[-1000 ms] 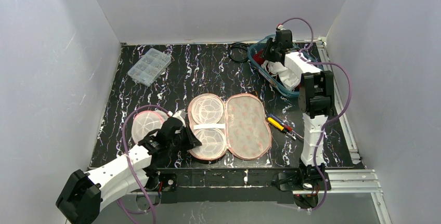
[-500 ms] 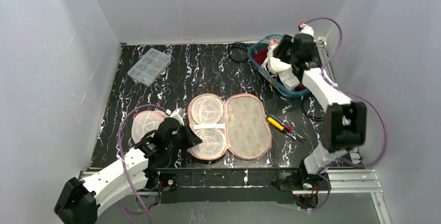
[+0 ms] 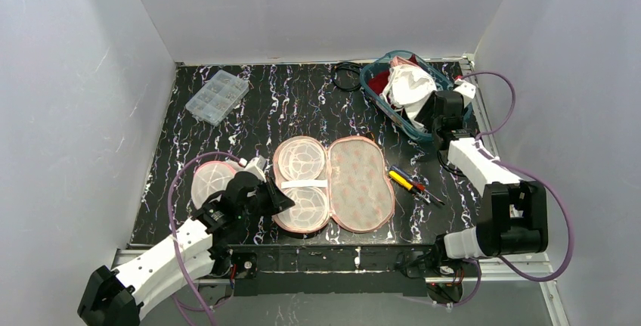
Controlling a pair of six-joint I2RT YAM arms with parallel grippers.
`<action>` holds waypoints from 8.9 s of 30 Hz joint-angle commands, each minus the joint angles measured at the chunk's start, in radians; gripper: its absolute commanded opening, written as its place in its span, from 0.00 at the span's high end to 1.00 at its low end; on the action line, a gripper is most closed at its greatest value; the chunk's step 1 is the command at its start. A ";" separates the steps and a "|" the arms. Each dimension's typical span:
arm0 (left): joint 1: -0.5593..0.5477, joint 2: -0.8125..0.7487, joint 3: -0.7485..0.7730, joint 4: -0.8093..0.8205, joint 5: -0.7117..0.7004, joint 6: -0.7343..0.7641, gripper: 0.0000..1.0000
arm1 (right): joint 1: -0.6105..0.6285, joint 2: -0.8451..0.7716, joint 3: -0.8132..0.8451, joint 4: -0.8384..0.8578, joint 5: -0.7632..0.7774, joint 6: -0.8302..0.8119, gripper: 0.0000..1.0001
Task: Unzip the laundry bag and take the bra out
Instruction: Place the bra in the bin, then close the laundry bag at the center of the board.
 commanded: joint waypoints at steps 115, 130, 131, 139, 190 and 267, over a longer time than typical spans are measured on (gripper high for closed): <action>-0.007 0.090 0.068 -0.096 -0.061 0.028 0.92 | -0.058 0.522 0.577 0.017 -0.326 -0.013 0.45; -0.005 -0.061 0.295 -0.477 -0.259 0.174 0.69 | 0.291 -0.108 0.257 0.069 -0.071 -0.018 0.42; -0.005 -0.072 0.304 -0.498 -0.266 0.183 0.63 | 0.326 -0.151 0.218 0.049 -0.066 -0.005 0.42; -0.005 -0.131 0.314 -0.555 -0.278 0.204 0.19 | 0.568 -0.433 -0.145 -0.272 0.001 0.135 0.42; -0.005 0.174 0.266 -0.349 -0.278 0.119 0.26 | 0.571 -0.675 -0.154 -0.462 -0.284 -0.064 0.99; -0.175 0.169 0.335 -0.327 -0.361 0.161 0.23 | 0.822 -0.354 -0.299 -0.093 -0.162 0.142 0.12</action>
